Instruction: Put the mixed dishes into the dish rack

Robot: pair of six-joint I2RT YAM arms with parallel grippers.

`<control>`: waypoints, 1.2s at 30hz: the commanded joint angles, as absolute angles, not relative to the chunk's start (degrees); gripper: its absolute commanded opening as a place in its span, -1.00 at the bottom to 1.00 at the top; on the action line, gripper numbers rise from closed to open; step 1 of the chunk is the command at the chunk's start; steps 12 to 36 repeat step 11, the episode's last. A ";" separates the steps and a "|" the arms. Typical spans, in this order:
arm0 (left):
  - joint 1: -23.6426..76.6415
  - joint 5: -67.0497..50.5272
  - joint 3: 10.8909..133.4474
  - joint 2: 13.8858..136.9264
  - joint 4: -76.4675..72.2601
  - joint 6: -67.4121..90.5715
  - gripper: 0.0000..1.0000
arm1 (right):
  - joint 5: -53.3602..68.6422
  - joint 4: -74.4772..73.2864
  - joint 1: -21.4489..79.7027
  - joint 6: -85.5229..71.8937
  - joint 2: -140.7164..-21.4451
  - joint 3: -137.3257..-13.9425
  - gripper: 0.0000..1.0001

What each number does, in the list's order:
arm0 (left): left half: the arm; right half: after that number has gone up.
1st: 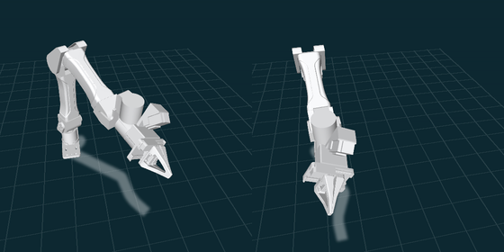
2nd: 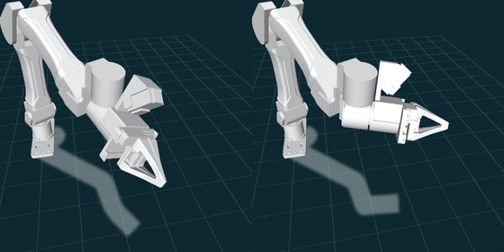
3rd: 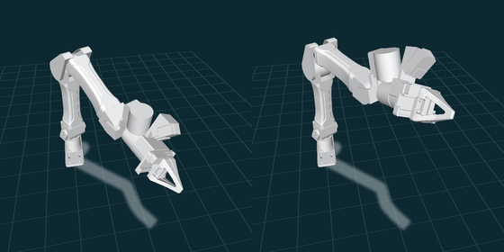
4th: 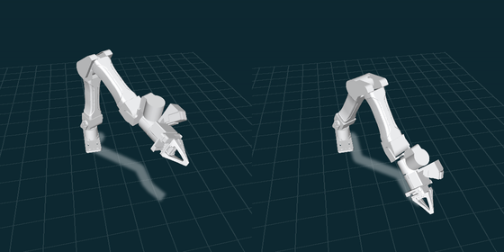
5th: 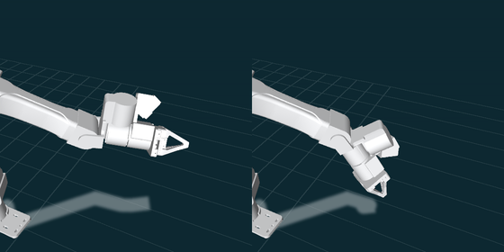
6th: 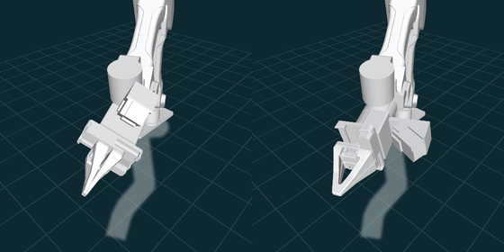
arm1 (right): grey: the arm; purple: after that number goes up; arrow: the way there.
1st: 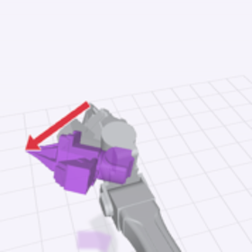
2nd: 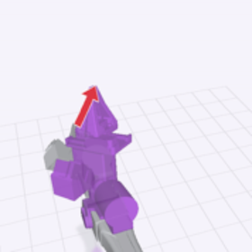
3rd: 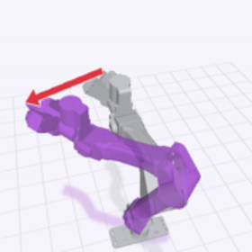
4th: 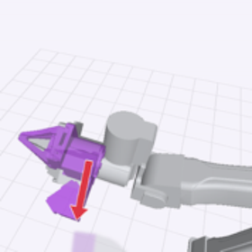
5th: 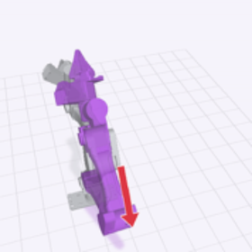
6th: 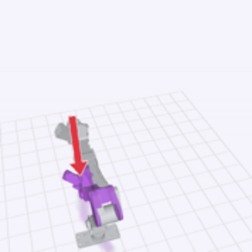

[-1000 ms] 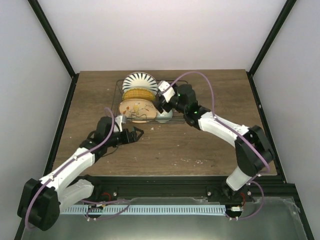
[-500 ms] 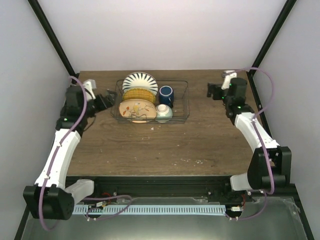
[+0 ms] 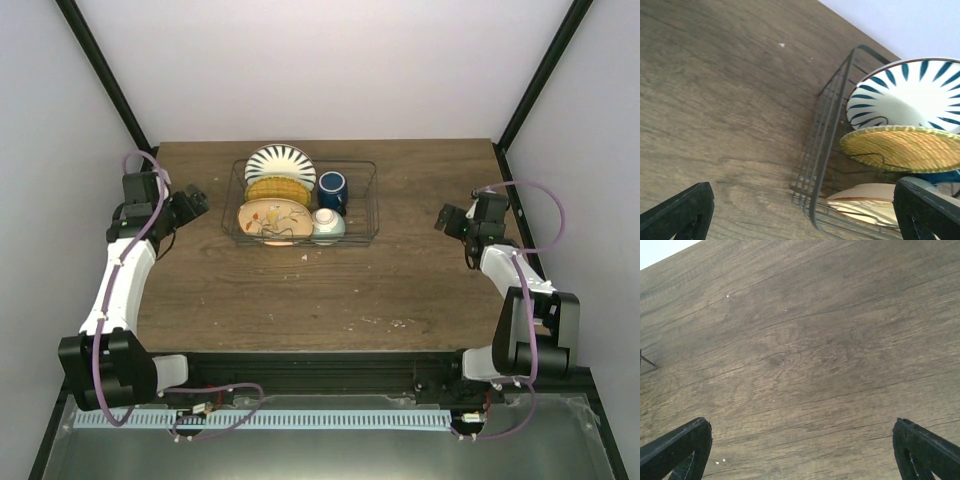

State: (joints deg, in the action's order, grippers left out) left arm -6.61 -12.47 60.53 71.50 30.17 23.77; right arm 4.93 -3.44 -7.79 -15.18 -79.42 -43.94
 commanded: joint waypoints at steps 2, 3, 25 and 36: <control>-6.86 -7.52 59.42 70.60 31.99 24.18 0.99 | 4.95 -2.72 -7.82 -16.03 -77.53 -43.46 1.00; -6.87 -7.43 59.32 70.51 32.07 24.08 0.99 | 4.80 -2.80 -7.82 -15.80 -77.43 -43.36 1.00; -6.86 -7.90 59.41 70.42 32.10 23.83 0.97 | 4.07 -3.12 -7.82 -14.77 -76.84 -43.24 1.00; -6.86 -7.90 59.41 70.42 32.10 23.83 0.97 | 4.07 -3.12 -7.82 -14.77 -76.84 -43.24 1.00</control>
